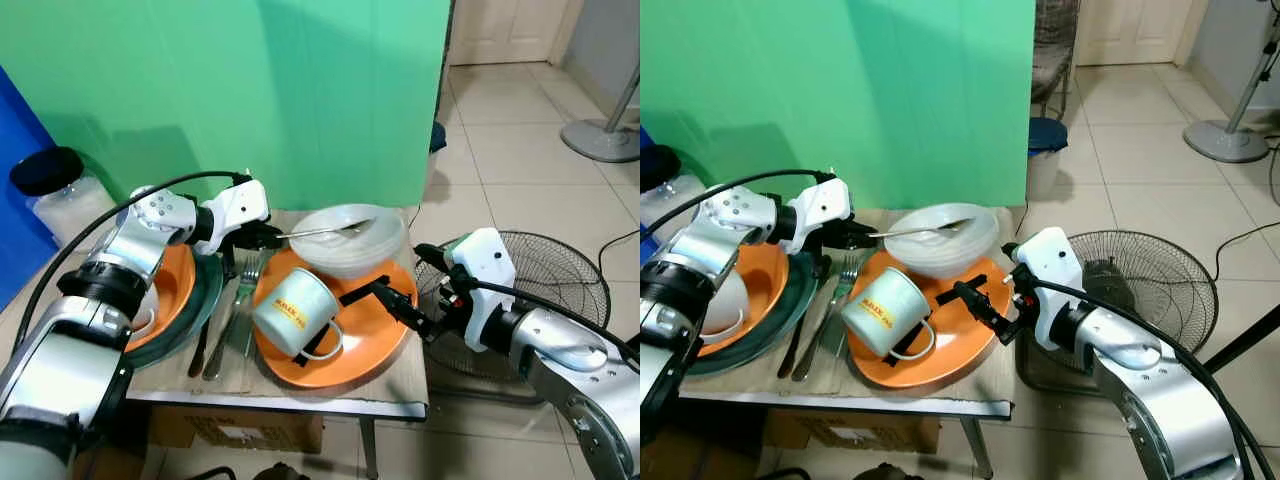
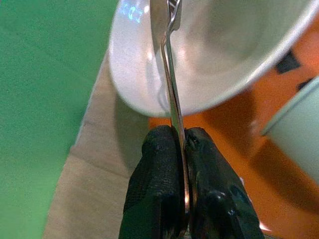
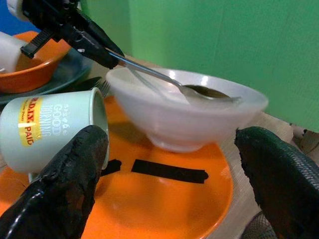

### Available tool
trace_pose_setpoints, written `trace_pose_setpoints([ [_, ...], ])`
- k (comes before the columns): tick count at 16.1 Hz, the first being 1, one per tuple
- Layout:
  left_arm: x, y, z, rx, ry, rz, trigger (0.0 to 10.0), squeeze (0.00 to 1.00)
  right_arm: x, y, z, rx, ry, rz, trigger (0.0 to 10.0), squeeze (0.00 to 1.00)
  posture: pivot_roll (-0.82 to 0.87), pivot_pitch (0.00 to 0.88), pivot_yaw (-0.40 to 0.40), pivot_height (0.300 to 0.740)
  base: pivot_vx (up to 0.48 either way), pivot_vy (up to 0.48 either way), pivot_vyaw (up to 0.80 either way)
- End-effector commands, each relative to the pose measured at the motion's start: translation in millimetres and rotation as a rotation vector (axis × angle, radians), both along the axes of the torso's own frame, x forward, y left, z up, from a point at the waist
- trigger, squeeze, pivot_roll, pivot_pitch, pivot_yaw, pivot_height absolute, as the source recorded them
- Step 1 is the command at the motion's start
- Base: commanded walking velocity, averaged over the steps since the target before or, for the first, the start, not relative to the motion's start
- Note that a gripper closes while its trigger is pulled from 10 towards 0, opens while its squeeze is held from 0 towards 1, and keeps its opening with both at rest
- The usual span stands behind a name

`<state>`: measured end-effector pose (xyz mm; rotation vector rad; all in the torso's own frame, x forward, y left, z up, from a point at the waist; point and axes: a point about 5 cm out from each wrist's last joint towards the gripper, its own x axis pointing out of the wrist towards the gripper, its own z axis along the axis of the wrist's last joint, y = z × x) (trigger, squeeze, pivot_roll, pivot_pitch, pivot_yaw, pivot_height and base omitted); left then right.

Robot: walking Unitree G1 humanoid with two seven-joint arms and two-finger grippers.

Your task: Setting the table

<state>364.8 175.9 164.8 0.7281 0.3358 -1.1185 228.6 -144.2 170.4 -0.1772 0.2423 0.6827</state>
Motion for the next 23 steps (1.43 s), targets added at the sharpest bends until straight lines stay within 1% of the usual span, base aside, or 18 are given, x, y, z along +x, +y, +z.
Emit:
trace_pose_setpoints([
  [1, 3.3, 0.6, 5, 0.005, -0.019, 0.013, 10.0, 0.0, -2.6, 1.6, 5, 0.007, -0.018, 0.014, 10.0, 0.0, -0.05, 0.0, 0.163, 0.74, 0.0, 0.0, 0.0],
  [3, 4.9, 2.1, 8, 0.0, -0.012, 0.006, 10.0, 0.0, -2.7, 1.7, 5, 0.008, -0.018, 0.013, 10.0, 0.0, -0.04, 0.0, 0.162, 0.74, 0.0, 0.0, 0.0],
  [4, 4.7, 2.7, 10, -0.008, -0.01, 0.003, 10.0, 1.0, -2.9, 2.1, 5, 0.009, -0.018, 0.014, 10.0, 0.0, -0.04, 0.0, 0.161, 0.74, 0.0, 0.0, 0.0],
  [6, 3.7, 3.3, 13, -0.038, -0.015, -0.019, 10.0, 1.0, -2.5, 2.8, 5, 0.012, -0.017, 0.017, 10.0, 0.0, -0.04, 0.0, 0.155, 0.74, 0.0, 0.0, 0.0],
  [9, 1.4, -0.5, 19, -0.092, -0.019, -0.066, 10.0, 1.0, -1.8, 3.4, 5, 0.014, -0.017, 0.022, 10.0, 0.0, -0.03, 0.0, 0.149, 0.74, 0.0, 0.0, 0.0],
  [10, -0.8, -0.7, 24, -0.103, -0.024, -0.096, 10.0, 1.0, -1.7, 3.6, 5, 0.013, -0.018, 0.024, 10.0, 0.0, -0.03, 0.0, 0.148, 0.74, 0.0, 0.0, 0.0],
  [12, -2.2, -0.1, 27, -0.107, -0.031, -0.112, 10.0, 1.0, -1.6, 3.6, 5, 0.012, -0.019, 0.024, 10.0, 0.0, -0.04, 0.0, 0.152, 0.74, 0.0, 0.0, 0.0],
  [14, -5.7, 6.9, 45, -0.156, -0.096, -0.104, 10.0, 1.0, -3.0, 1.9, 6, 0.014, -0.02, 0.014, 10.0, 0.0, -0.04, 0.0, 0.155, 0.74, 0.0, 0.0, 0.0],
  [15, -8.5, 9.3, 52, -0.197, -0.113, -0.091, 10.0, 0.89, -4.2, 0.9, 6, 0.019, -0.019, 0.009, 10.0, 0.0, -0.04, 0.0, 0.154, 0.74, 0.0, 0.0, 0.0],
  [16, -11.2, 10.5, 56, -0.225, -0.12, -0.085, 10.0, 0.59, -4.9, 0.3, 5, 0.022, -0.018, 0.005, 10.0, 0.0, -0.04, 0.0, 0.153, 0.74, 0.0, 0.0, 0.0],
  [17, -18.2, 12.2, 63, -0.284, -0.139, -0.072, 10.0, 0.0, -6.3, -0.8, 5, 0.032, -0.014, -0.006, 10.0, 0.0, -0.03, 0.0, 0.149, 0.74, 0.0, 0.0, 0.0],
  [18, -22.5, 12.2, 66, -0.316, -0.152, -0.055, 10.0, 0.0, -7.1, -1.7, 4, 0.04, -0.011, -0.015, 10.0, 0.0, -0.02, 0.0, 0.145, 0.74, 0.0, 0.0, 0.0],
  [19, -32.0, 10.4, 67, -0.377, -0.166, -0.016, 10.0, 0.0, -8.0, -4.0, 1, 0.052, -0.011, -0.038, 10.0, 0.0, -0.01, 0.0, 0.141, 0.74, 0.0, 0.0, 0.0],
  [20, -37.5, 9.3, 65, -0.392, -0.156, -0.002, 10.0, 0.0, -7.6, -5.3, 0, 0.059, -0.012, -0.054, 10.0, 0.0, -0.01, 0.0, 0.141, 0.74, 0.0, 0.0, 0.0],
  [21, -44.0, 8.1, 59, -0.398, -0.137, 0.031, 10.0, 0.0, -6.9, -7.1, -2, 0.072, -0.016, -0.075, 10.0, 0.61, -0.01, 0.0, 0.141, 0.74, 0.0, 0.0, 0.0],
  [22, -48.6, 7.0, 53, -0.398, -0.126, 0.067, 10.0, 0.0, -6.8, -8.3, -4, 0.084, -0.012, -0.088, 10.0, 1.0, 0.0, 0.0, 0.142, 0.74, 0.0, 0.0, 0.0],
  [23, -53.1, 5.1, 45, -0.401, -0.113, 0.108, 10.0, 0.0, -7.4, -9.2, -6, 0.093, -0.006, -0.092, 10.0, 1.0, 0.0, 0.0, 0.143, 0.74, 0.0, 0.0, 0.0],
])
